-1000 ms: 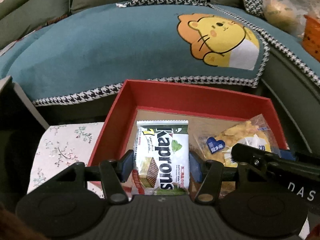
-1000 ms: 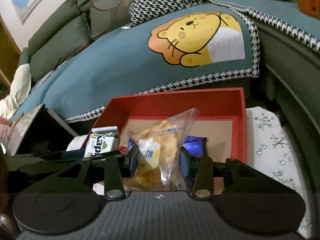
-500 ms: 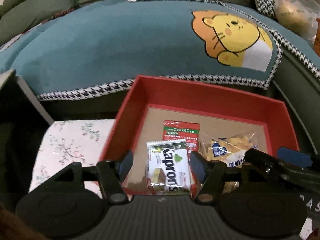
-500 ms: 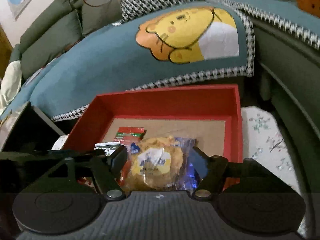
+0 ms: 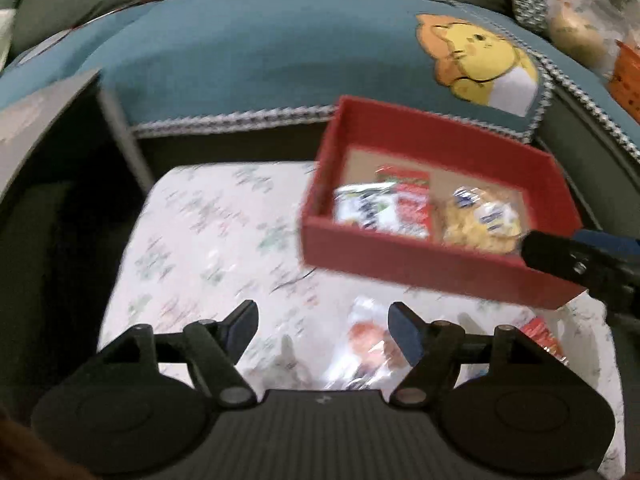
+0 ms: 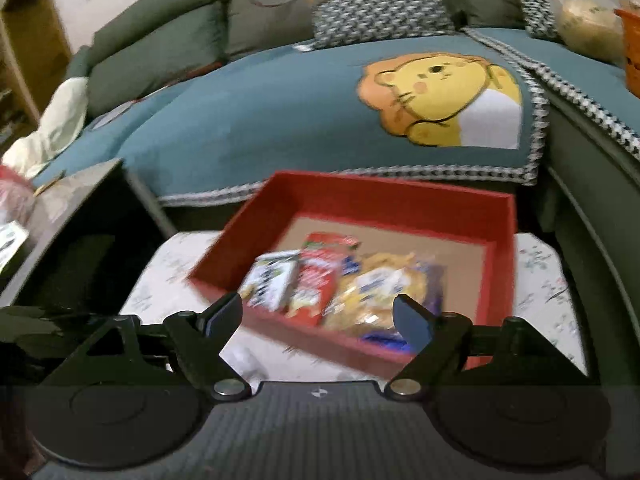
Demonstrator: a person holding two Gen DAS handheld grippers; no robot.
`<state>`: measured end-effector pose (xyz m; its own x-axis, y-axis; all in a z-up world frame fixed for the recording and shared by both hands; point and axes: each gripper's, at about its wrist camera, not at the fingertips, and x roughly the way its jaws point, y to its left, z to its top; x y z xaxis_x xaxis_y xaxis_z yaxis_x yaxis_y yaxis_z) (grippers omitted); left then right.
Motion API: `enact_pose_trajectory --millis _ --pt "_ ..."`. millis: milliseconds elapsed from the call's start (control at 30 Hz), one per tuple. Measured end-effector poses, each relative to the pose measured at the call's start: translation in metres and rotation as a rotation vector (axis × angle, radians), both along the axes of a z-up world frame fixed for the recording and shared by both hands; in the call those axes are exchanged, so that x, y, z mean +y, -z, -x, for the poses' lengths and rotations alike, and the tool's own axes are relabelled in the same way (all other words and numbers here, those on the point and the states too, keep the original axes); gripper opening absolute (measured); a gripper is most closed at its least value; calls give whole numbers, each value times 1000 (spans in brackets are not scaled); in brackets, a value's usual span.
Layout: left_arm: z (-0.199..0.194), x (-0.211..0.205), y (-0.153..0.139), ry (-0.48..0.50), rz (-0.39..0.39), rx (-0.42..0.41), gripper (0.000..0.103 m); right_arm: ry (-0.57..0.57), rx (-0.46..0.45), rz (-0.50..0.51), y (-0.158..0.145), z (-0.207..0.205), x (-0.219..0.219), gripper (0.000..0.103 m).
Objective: Organize snacks
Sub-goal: 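Withdraw both tools from the box toward the remaining snacks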
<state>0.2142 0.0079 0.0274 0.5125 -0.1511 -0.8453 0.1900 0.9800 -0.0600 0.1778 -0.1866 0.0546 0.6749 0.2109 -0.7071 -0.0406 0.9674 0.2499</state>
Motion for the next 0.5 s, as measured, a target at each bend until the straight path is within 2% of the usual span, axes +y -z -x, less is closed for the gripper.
enact_pose_trajectory --millis 233,433,500 --pt "25 54 22 -159 43 104 101 -115 46 42 5 26 50 87" --pt "46 88 28 -237 67 117 101 -136 98 4 14 40 58 87" --pt "48 98 35 -277 127 154 101 -145 110 15 19 41 63 87"
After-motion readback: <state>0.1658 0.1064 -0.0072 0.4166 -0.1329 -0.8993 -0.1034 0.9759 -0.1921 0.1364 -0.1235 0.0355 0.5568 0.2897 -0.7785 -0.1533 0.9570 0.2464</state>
